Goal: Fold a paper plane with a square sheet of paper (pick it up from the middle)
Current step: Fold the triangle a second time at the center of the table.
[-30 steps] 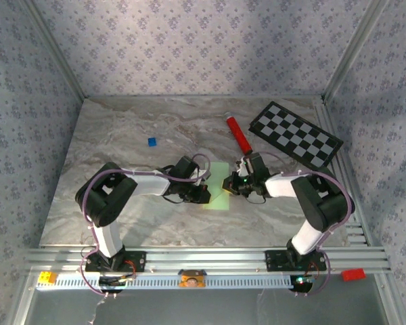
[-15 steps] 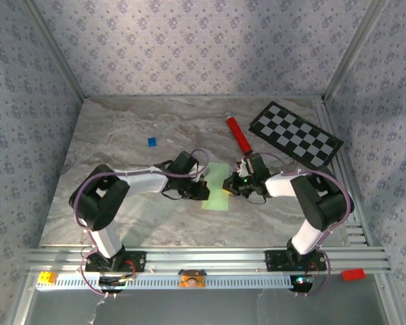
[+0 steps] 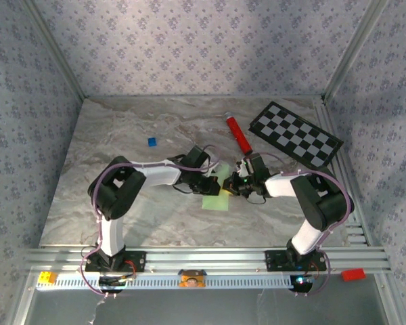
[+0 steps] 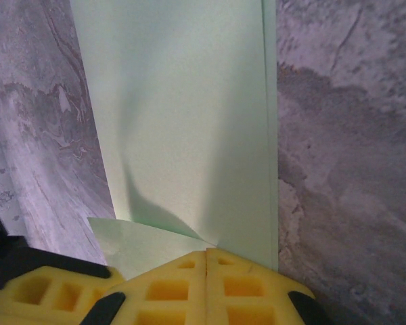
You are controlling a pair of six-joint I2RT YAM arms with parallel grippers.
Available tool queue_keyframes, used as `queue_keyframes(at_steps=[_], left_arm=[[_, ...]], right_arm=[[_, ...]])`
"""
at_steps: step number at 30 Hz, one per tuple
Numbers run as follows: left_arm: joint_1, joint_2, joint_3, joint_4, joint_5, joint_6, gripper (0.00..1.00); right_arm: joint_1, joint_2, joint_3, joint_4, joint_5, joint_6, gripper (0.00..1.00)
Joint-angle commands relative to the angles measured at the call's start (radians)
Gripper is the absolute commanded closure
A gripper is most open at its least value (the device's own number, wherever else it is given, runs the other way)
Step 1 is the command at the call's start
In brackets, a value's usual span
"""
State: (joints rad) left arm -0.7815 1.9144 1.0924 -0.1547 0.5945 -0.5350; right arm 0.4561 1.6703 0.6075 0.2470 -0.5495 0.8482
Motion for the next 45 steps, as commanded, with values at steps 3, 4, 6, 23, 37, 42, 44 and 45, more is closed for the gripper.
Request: queue_keyframes(at_steps=[3,4,6,23,37,42,44,45], left_arm=[[-0.007,0.026,0.004,-0.073,-0.028,0.032,0.97],[-0.007,0.023,-0.005,-0.082,-0.034,0.037,0.97],[-0.008,0.012,-0.032,-0.093,-0.044,0.047,0.97],[0.012,-0.106,-0.2,-0.093,-0.059,0.054,0.9],[0.018,-0.227,-0.313,-0.142,-0.153,0.063,0.9],[0.018,-0.305,-0.306,-0.151,-0.196,0.057,0.88],[0.018,-0.344,-0.301,-0.141,-0.207,0.05,0.86],[0.019,-0.361,-0.298,-0.131,-0.208,0.049,0.84]], right_arm=[[0.007,0.05,-0.037,-0.083,0.074,0.011,1.0],[0.006,0.049,-0.039,-0.081,0.079,0.012,1.0],[0.007,0.054,-0.039,-0.091,0.091,0.013,1.0],[0.003,0.057,-0.043,-0.112,0.117,0.006,1.0],[0.005,0.057,-0.031,-0.116,0.109,0.002,1.0],[0.007,0.059,-0.023,-0.118,0.102,-0.001,1.0],[0.009,0.057,-0.018,-0.117,0.1,-0.002,1.0],[0.01,0.057,-0.017,-0.118,0.1,-0.001,1.0]])
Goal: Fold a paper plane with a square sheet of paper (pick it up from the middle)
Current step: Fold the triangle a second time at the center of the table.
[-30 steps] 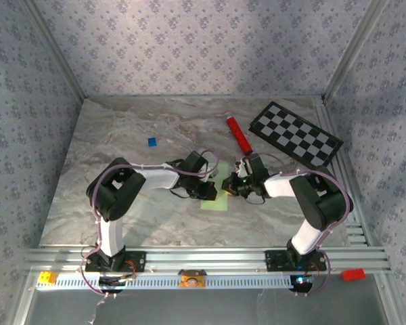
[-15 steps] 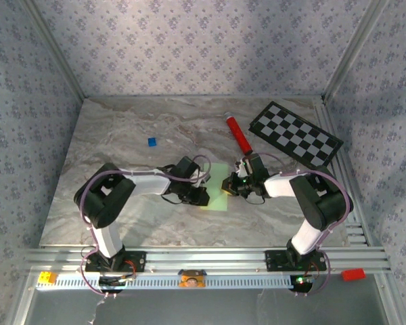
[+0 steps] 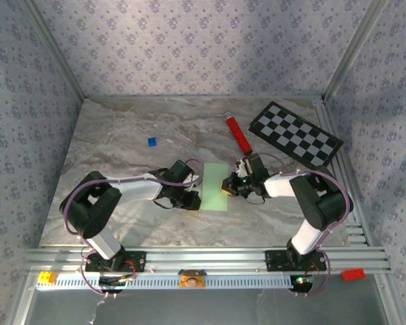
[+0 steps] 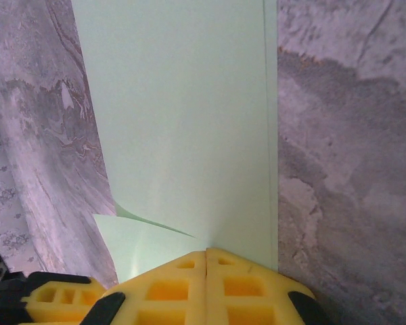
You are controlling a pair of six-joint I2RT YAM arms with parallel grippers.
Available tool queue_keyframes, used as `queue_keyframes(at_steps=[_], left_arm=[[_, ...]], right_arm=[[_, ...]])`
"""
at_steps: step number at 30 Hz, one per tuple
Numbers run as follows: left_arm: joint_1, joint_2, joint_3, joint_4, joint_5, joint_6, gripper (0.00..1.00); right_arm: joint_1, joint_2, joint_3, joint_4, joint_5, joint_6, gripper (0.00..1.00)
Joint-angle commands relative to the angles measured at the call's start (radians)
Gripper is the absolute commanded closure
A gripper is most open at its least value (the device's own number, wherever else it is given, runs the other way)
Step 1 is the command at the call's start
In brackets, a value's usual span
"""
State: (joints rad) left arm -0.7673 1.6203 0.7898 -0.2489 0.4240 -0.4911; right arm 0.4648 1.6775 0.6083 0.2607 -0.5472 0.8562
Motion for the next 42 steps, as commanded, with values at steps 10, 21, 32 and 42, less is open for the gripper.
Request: queue_keyframes(at_steps=[10,21,32,42], left_arm=[[-0.013,0.036,0.115,0.016,0.112,0.031,0.83],[-0.027,0.192,0.188,-0.02,0.003,0.039,0.91],[-0.029,0.199,0.121,0.074,0.017,-0.002,0.96],[-0.032,0.134,0.142,0.077,0.038,-0.023,0.91]], right_arm=[[0.009,0.051,0.006,-0.132,0.091,-0.006,1.0],[0.011,0.029,0.017,-0.136,0.083,-0.032,0.99],[0.057,-0.091,0.036,-0.133,0.072,-0.076,0.94],[0.059,-0.002,0.017,-0.13,0.111,-0.029,0.97]])
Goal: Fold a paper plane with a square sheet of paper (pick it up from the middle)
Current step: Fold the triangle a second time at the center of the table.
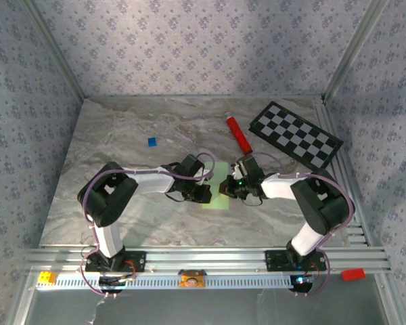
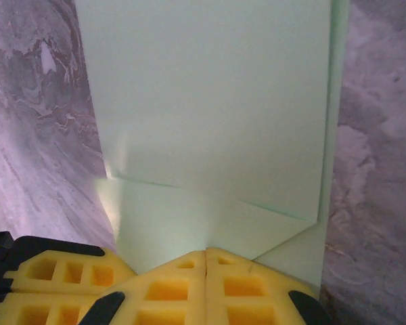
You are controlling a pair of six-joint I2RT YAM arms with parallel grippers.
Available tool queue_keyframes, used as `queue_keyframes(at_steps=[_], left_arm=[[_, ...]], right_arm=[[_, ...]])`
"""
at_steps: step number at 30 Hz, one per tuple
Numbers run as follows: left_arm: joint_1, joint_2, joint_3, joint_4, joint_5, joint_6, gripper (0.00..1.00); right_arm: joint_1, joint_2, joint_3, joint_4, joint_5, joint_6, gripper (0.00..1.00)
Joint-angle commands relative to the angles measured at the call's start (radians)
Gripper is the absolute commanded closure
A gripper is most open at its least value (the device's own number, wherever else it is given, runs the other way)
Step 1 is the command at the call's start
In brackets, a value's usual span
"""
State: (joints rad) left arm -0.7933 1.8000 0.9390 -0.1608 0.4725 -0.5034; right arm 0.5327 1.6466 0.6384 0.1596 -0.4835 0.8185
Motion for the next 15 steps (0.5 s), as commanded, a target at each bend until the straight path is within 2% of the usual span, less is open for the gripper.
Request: queue_keyframes(at_steps=[1,7,15], left_arm=[[-0.006,-0.067,-0.009,-0.014,-0.019,-0.01,0.89],[-0.003,-0.146,-0.03,-0.071,-0.096,0.009,0.73],[-0.003,-0.125,-0.053,-0.117,-0.05,0.042,0.66]], right_arm=[[-0.011,0.03,-0.016,-0.033,0.052,0.005,0.97],[-0.027,0.03,-0.017,-0.055,0.051,-0.011,0.98],[-0.028,0.032,-0.015,-0.057,0.045,-0.01,0.98]])
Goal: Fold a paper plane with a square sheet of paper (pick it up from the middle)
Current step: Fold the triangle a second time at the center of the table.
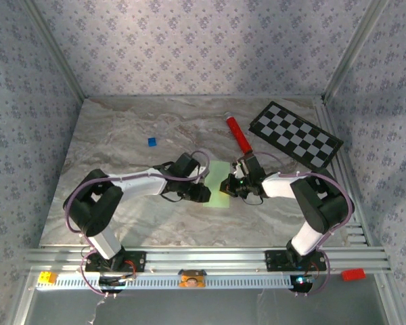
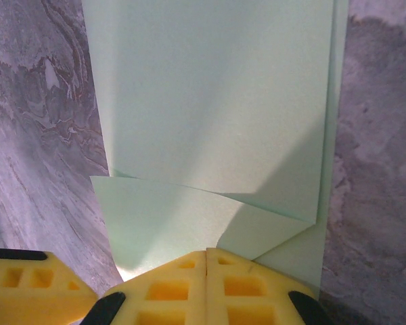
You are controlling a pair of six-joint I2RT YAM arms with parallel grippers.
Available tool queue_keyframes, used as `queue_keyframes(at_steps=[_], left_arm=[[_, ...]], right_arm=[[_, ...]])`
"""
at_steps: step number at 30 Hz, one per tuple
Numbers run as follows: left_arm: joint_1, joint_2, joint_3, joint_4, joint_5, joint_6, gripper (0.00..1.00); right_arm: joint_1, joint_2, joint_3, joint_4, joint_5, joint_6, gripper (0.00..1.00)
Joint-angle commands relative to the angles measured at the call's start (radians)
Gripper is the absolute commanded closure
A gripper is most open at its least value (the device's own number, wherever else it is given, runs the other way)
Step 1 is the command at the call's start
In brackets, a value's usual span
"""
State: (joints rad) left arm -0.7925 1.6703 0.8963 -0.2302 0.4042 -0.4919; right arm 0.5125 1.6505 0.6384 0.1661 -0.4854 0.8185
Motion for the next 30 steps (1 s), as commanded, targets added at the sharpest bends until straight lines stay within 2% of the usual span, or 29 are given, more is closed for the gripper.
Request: queue_keyframes(at_steps=[1,17,30], left_arm=[[-0.006,0.006,-0.011,-0.055,0.014,0.037,0.66],[-0.057,0.098,0.086,-0.145,-0.054,0.087,0.68],[-0.077,0.136,0.136,-0.185,-0.084,0.099,0.82]], right_arm=[[-0.008,0.028,-0.015,-0.063,0.047,-0.009,0.98],[-0.006,0.031,-0.011,-0.065,0.048,-0.007,0.98],[-0.006,0.025,-0.018,-0.063,0.05,-0.009,0.98]])
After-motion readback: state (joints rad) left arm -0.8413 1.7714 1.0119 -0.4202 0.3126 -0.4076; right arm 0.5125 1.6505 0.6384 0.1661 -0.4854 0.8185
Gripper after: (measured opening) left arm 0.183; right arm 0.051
